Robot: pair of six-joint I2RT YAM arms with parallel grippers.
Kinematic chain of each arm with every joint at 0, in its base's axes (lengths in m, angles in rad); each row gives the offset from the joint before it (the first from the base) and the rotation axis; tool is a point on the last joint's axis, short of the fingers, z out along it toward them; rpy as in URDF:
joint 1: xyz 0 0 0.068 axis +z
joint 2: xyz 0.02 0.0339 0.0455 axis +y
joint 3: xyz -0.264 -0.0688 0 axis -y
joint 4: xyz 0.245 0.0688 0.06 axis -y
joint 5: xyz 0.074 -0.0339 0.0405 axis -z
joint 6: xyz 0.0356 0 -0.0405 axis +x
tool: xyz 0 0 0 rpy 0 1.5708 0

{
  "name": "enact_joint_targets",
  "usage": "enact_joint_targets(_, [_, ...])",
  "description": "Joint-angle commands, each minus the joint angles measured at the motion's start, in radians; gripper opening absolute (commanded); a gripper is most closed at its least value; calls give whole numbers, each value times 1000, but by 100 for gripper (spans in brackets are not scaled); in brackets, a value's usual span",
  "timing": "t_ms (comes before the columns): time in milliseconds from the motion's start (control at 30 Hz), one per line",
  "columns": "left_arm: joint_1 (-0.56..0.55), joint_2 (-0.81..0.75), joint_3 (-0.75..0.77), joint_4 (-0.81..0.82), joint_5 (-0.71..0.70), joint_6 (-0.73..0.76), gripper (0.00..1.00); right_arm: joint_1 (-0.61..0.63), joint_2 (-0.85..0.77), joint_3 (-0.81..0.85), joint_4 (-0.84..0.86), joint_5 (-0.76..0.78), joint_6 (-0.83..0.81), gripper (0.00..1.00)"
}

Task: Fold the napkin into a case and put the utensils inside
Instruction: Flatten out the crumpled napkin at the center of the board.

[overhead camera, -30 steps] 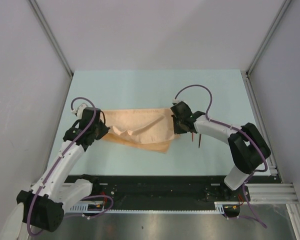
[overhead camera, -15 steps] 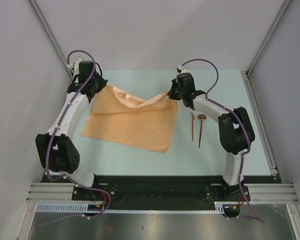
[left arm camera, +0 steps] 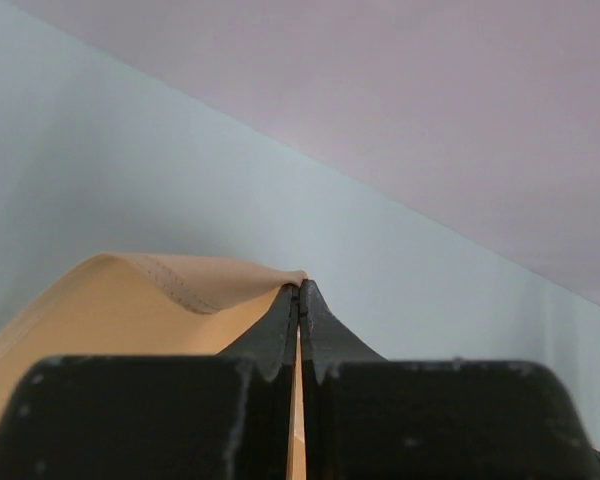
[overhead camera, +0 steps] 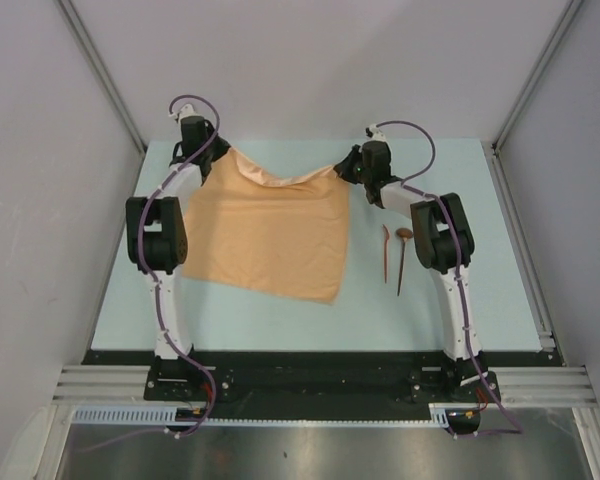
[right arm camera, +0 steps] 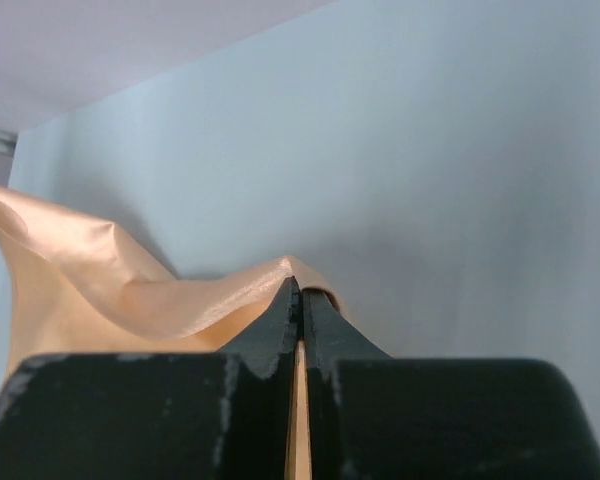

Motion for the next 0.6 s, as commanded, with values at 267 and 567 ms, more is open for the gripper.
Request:
enact_joint_targets(267, [77,118,419,-96,22,20,83,-33,187,658,-550,-43,44,74])
enact_joint_targets(567, [31,-274,-21,-550,-96,-117,74,-10,-163,167,-742,59,-124,87])
